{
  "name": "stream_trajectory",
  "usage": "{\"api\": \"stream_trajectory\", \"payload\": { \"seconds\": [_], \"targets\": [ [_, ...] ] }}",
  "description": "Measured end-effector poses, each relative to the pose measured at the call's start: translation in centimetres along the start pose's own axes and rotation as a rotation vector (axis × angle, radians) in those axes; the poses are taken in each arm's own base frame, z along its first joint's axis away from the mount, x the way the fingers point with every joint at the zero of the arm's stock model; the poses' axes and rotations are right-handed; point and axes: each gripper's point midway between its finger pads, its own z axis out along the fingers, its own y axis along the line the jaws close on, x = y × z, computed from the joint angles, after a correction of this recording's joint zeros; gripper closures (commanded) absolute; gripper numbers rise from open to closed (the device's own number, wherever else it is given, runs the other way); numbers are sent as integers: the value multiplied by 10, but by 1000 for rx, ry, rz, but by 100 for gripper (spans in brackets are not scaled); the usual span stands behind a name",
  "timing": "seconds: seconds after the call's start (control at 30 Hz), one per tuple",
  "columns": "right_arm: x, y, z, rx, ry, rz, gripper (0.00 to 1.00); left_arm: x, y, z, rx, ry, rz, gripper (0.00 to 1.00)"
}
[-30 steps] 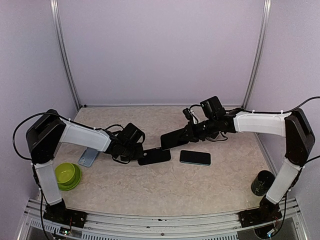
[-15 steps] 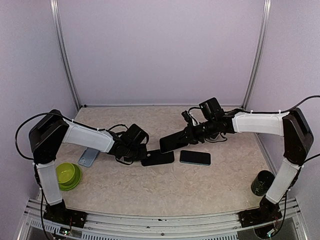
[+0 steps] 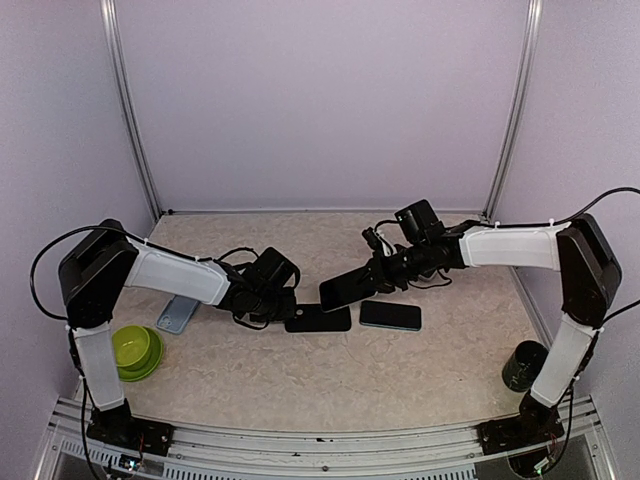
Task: Put the phone into the phone case
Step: Place the phone case at the center of the board, then install the phone on the phone case.
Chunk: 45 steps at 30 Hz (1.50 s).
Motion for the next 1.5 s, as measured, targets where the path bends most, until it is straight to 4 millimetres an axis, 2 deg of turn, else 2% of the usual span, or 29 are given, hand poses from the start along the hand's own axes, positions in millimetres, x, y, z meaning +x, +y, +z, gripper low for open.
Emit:
{"api": "stream_trajectory", "payload": {
  "seconds": [0.17, 0.33, 0.53, 0.9, 0.97, 1.2, 1.5],
  "targets": [
    [1, 0, 1, -2, 4, 3, 100, 0, 0, 0, 0, -2, -2, 70],
    [3, -1, 3, -5, 13, 14, 100, -3, 1, -3, 6, -24, -12, 49],
    [7, -4, 8, -9, 31, 35, 100, -7, 6, -16, 32, -58, -49, 37],
    [16, -2, 27, -30, 76, 61, 100, -3, 12, -20, 102, -77, -118, 4],
    [17, 0, 29, -39, 81, 66, 100, 0, 12, -19, 116, -76, -129, 1],
    [14, 5, 35, -78, 86, 98, 100, 1, 7, -23, 176, -93, -158, 1],
    [15, 1, 46, -95, 104, 152, 100, 4, 5, -29, 245, -117, -187, 1]
  ]
}}
